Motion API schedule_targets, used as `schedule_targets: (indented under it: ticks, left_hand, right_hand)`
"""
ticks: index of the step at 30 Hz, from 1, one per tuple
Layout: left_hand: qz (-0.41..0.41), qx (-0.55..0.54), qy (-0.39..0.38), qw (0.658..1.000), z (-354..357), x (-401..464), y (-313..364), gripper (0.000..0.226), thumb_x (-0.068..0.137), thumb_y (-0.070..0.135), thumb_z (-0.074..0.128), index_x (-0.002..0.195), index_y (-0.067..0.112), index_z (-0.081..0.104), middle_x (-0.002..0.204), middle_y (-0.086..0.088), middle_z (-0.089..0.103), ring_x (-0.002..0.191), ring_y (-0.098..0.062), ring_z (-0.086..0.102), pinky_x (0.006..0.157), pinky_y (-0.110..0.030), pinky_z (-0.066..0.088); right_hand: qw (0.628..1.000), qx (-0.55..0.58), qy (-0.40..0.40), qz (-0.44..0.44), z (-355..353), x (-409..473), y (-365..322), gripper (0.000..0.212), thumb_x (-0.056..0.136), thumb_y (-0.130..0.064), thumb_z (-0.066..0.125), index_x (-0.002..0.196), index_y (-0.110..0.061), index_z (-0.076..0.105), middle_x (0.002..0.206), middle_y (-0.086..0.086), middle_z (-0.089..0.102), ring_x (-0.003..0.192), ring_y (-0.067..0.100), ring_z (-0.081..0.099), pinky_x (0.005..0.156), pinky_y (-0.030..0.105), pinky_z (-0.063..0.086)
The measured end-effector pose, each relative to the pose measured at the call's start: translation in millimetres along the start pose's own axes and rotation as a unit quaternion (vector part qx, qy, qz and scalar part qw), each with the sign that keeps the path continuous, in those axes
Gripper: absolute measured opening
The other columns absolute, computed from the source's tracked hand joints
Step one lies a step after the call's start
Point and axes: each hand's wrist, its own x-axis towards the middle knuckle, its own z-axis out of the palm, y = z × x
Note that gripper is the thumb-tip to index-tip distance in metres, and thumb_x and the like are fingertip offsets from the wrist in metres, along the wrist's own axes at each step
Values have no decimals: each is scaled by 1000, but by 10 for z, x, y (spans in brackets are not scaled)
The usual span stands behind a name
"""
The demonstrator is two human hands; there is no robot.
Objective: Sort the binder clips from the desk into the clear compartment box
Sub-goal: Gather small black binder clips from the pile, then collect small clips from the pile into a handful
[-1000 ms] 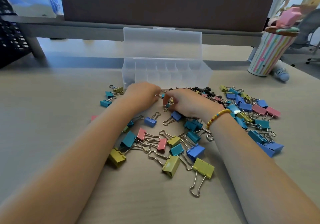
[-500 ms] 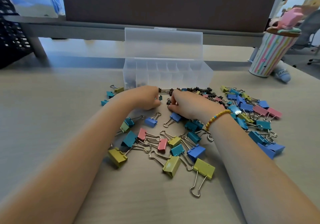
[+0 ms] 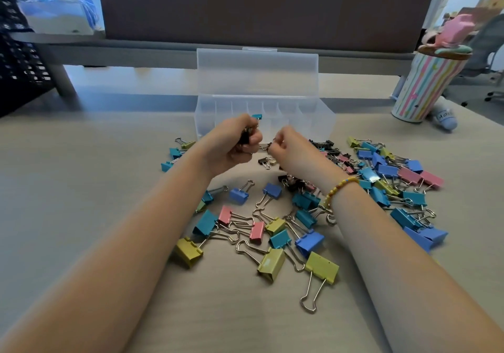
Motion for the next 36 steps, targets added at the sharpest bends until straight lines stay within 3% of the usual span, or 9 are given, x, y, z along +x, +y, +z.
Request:
schedule_targets:
  ticks: [2, 5, 7, 10, 17, 21, 26, 30, 36]
  left_hand:
    - [23, -72, -15, 997, -19, -31, 15, 25, 95, 15, 28, 70, 17, 33, 47, 7, 40, 38, -4, 28, 34, -13, 14]
    - [59, -165, -12, 984, -108, -74, 44, 23, 91, 15, 27, 69, 18, 34, 51, 7, 39, 38, -3, 30, 33, -12, 17]
    - [62, -199, 5, 978, -183, -95, 47, 22, 87, 14, 25, 68, 18, 35, 52, 6, 39, 38, -5, 30, 34, -13, 16]
    - [59, -211, 24, 975, -293, -132, 74, 21, 85, 14, 25, 68, 18, 36, 54, 4, 40, 40, -6, 30, 34, -13, 17]
    - [75, -189, 92, 975, -535, -12, 303, 48, 97, 47, 30, 58, 19, 32, 42, 6, 33, 34, -5, 26, 34, -15, 10]
    - [90, -237, 157, 954, -724, 227, 434, 48, 99, 41, 31, 57, 19, 28, 39, 7, 29, 31, -5, 24, 30, -14, 11]
    - [112, -332, 206, 914, -1016, 569, 573, 43, 98, 31, 29, 56, 18, 31, 38, 6, 31, 30, -6, 23, 30, -14, 13]
    - [116, -320, 240, 909, -1129, 764, 586, 41, 97, 28, 28, 57, 18, 31, 37, 6, 31, 30, -6, 24, 31, -13, 13]
    - [109, -258, 292, 914, -1168, 948, 642, 36, 95, 21, 27, 59, 17, 32, 38, 6, 34, 31, -7, 26, 32, -13, 16]
  right_hand:
    - [974, 221, 14, 53, -55, 30, 2, 21, 91, -10, 37, 71, -17, 36, 60, 1, 43, 49, 14, 33, 42, 22, 26]
    - [814, 564, -33, 137, -121, 41, 25, 22, 93, -7, 35, 72, -15, 37, 47, -5, 32, 37, 6, 24, 31, 13, 15]
    - [727, 665, -37, 167, -111, 50, -9, 18, 93, -6, 32, 79, -11, 43, 46, -5, 30, 34, 4, 24, 29, 11, 13]
    - [685, 706, -21, 179, -64, 145, -189, 22, 94, -6, 30, 76, -12, 41, 41, -5, 31, 29, 4, 25, 26, 11, 14]
    - [693, 700, -8, 173, 46, 658, -728, 33, 99, -14, 27, 68, -15, 38, 36, -6, 33, 25, 3, 26, 24, 12, 15]
    - [705, 684, 24, 187, 144, 1059, -889, 31, 98, -16, 28, 67, -15, 35, 37, -5, 35, 24, 5, 27, 25, 13, 17]
    - [744, 634, 50, 204, 289, 1508, -1014, 33, 99, -17, 30, 67, -14, 36, 56, -1, 30, 32, 6, 26, 29, 13, 22]
    - [772, 594, 50, 222, 459, 1698, -1056, 30, 97, -10, 32, 69, -12, 42, 62, 4, 38, 46, 11, 36, 40, 16, 34]
    - [816, 536, 37, 212, 620, 1771, -929, 35, 96, -14, 29, 69, -12, 51, 64, 4, 51, 59, 13, 49, 59, 25, 33]
